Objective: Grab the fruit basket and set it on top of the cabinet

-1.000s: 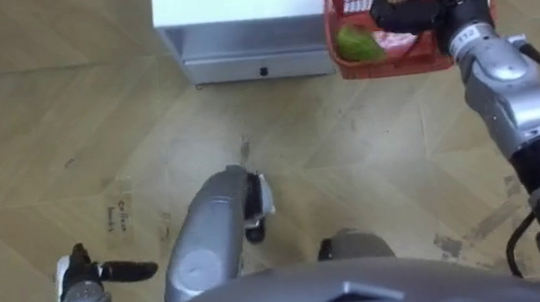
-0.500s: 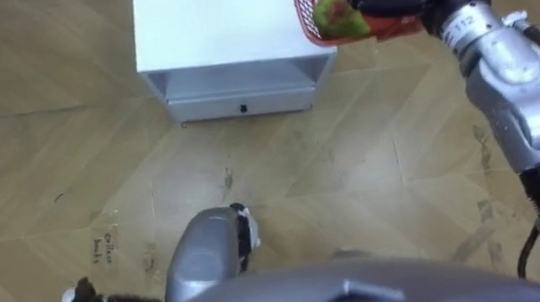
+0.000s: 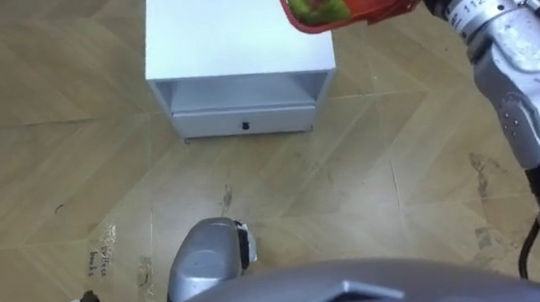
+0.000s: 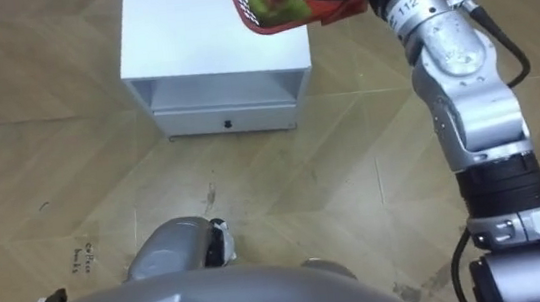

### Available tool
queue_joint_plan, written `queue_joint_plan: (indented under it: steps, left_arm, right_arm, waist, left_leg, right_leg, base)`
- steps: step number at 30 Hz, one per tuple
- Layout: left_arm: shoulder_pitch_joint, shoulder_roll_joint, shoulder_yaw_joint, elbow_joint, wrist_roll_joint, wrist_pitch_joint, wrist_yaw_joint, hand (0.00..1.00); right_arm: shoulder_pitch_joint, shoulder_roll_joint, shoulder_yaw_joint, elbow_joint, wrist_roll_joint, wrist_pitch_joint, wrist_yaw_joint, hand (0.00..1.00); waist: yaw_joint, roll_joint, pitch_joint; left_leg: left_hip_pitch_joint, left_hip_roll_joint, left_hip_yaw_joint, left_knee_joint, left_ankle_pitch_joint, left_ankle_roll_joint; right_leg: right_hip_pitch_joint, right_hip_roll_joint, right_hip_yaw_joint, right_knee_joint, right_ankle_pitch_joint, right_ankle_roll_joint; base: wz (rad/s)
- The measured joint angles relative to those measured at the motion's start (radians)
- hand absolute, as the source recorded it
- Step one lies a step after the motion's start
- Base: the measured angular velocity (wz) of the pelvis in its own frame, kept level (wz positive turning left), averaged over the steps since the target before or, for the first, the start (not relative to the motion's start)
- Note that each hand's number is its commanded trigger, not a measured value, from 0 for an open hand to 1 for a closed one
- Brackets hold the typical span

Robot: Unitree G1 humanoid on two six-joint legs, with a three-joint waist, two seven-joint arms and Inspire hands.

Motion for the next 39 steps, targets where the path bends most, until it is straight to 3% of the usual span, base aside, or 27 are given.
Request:
queue_joint_plan:
  steps: [2,5,8,10,11,12,13,14,15,16,19,20,22,23,24,30,39]
  left_arm:
    - [-0.003,0.000,0.000,-0.002,0.002,0.001,-0.011,0.00]
    - [-0.011,0.000,0.000,-0.009,0.002,0.000,-0.018,0.00]
    - [-0.002,-0.002,-0.001,-0.017,-0.001,0.000,-0.022,0.00]
    - [-0.008,-0.002,0.001,-0.017,-0.001,-0.007,-0.027,0.00]
    - [-0.005,-0.002,0.000,-0.017,-0.001,-0.014,-0.031,0.00]
    - [-0.008,0.000,0.000,-0.018,-0.003,-0.022,-0.032,0.00]
    - [-0.008,0.001,0.000,-0.017,-0.004,-0.024,-0.032,0.00]
    - [-0.012,0.007,-0.001,-0.015,-0.005,-0.028,-0.032,0.00]
    - [-0.013,0.017,-0.001,-0.015,-0.012,-0.032,-0.029,0.00]
    - [-0.013,0.019,-0.003,-0.015,-0.016,-0.037,-0.026,0.00]
    - [-0.032,0.022,-0.004,-0.017,-0.022,-0.044,-0.011,0.00]
    - [-0.034,0.024,-0.004,-0.022,-0.021,-0.051,-0.004,0.00]
    - [-0.034,0.023,-0.008,-0.036,-0.021,-0.054,0.007,0.00]
    - [-0.034,0.021,-0.014,-0.040,-0.021,-0.056,0.011,0.00]
    - [-0.029,0.014,-0.022,-0.040,-0.021,-0.055,0.014,0.00]
    - [0.016,0.023,-0.022,-0.036,-0.021,-0.040,0.012,0.00]
    - [0.016,0.018,-0.056,-0.035,-0.022,-0.017,0.006,0.00]
  right_arm:
    - [-0.002,0.004,0.007,0.002,0.018,0.000,0.007,1.00]
    - [-0.002,0.020,0.022,0.002,0.032,0.000,0.018,1.00]
    - [0.000,0.047,0.037,0.002,0.053,0.002,0.020,1.00]
    - [0.002,0.051,0.044,0.002,0.052,0.002,0.028,1.00]
    - [0.006,0.062,0.045,0.004,0.050,0.002,0.028,1.00]
    - [0.007,0.066,0.060,0.015,0.051,0.001,0.030,1.00]
    - [0.010,0.068,0.066,0.023,0.054,0.001,0.034,1.00]
    - [0.020,0.078,0.074,0.035,0.057,0.000,0.039,1.00]
    - [0.039,0.094,0.082,0.041,0.061,0.000,0.041,1.00]
    - [0.044,0.099,0.086,0.041,0.062,0.000,0.046,1.00]
    - [0.047,0.099,0.114,0.054,0.069,0.000,0.060,1.00]
    - [0.048,0.099,0.126,0.065,0.070,0.001,0.068,1.00]
    - [0.048,0.100,0.142,0.074,0.070,0.001,0.066,1.00]
    - [0.047,0.100,0.145,0.074,0.073,0.003,0.066,1.00]
    - [0.052,0.097,0.146,0.076,0.095,0.006,0.065,1.00]
    - [0.048,0.096,0.146,0.085,0.186,-0.006,0.067,1.00]
    - [0.047,0.097,0.181,0.193,0.230,-0.009,0.019,1.00]
  waist:
    - [0.014,-0.008,0.0023]
    - [0.018,-0.021,-0.0046]
    - [0.014,-0.024,-0.0040]
    - [0.011,-0.020,-0.0031]
    - [0.013,-0.008,0.0036]
    - [0.013,-0.001,0.0070]
    - [0.014,0.003,0.0080]
    - [0.014,0.013,0.0089]
    - [0.018,0.019,0.0069]
    - [0.017,0.023,0.0068]
    - [0.017,0.043,0.0074]
    - [0.017,0.044,0.0073]
    - [0.016,0.043,0.0062]
    - [0.018,0.036,0.0024]
    - [0.018,0.049,0.0003]
    - [0.033,0.033,0.0003]
    - [0.041,0.031,0.0044]
  left_leg:
    - [-0.001,-0.003,0.003,-0.003,-0.001,0.001]
    - [-0.015,-0.006,0.010,0.008,-0.014,0.006]
    - [-0.017,-0.020,0.011,0.027,-0.039,0.018]
    - [-0.003,-0.025,0.011,0.031,-0.062,0.038]
    - [0.018,-0.032,0.008,0.031,-0.071,0.045]
    - [0.046,-0.041,0.011,0.030,-0.079,0.050]
    - [0.061,-0.042,0.013,0.028,-0.082,0.053]
    - [0.089,-0.043,0.012,0.022,-0.091,0.061]
    - [0.112,-0.043,0.009,0.007,-0.096,0.066]
    - [0.116,-0.042,0.007,0.002,-0.097,0.068]
    - [0.121,-0.031,0.000,-0.033,-0.091,0.072]
    - [0.126,-0.031,-0.002,-0.044,-0.090,0.072]
    - [0.129,-0.034,-0.016,-0.057,-0.089,0.070]
    - [0.131,-0.037,-0.025,-0.065,-0.089,0.066]
    - [0.144,-0.032,-0.043,-0.079,-0.085,0.057]
    - [0.203,-0.009,-0.065,-0.167,-0.066,0.028]
    - [0.190,-0.005,-0.071,-0.182,-0.065,0.025]
  right_leg:
    - [-0.002,-0.004,0.002,0.001,0.000,0.000]
    - [0.000,-0.006,0.003,0.001,-0.001,0.004]
    - [-0.007,-0.018,0.013,0.049,0.000,0.008]
    - [-0.053,-0.043,0.014,0.186,0.004,0.038]
    - [-0.100,-0.069,0.017,0.317,0.034,0.073]
    - [-0.147,-0.095,0.024,0.435,0.087,0.071]
    - [-0.165,-0.106,0.026,0.485,0.121,0.063]
    - [-0.195,-0.120,0.025,0.555,0.189,0.053]
    - [-0.212,-0.121,0.026,0.590,0.229,0.050]
    - [-0.222,-0.119,0.031,0.597,0.224,0.055]
    - [-0.293,-0.088,0.043,0.506,0.151,0.072]
    - [-0.296,-0.079,0.039,0.394,0.139,0.072]
    - [-0.274,-0.052,0.039,0.184,0.141,0.067]
    - [-0.256,-0.030,0.039,0.056,0.185,0.039]
    - [-0.220,-0.016,0.026,0.015,0.203,0.036]
    - [-0.135,0.021,-0.015,-0.111,0.228,0.017]
    - [-0.129,0.027,-0.040,-0.142,0.229,0.016]
  base:
    - [0.00]
    - [0.01]
    - [0.06]
    - [0.09]
    - [0.03]
    - [0.00]
    - [-0.07]
    - [-0.08]
    - [-0.06]
    - [-0.05]
    - [0.00]
    - [0.11]
    - [0.20]
    - [0.31]
    - [0.25]
    - [0.11]
    - [0.08]
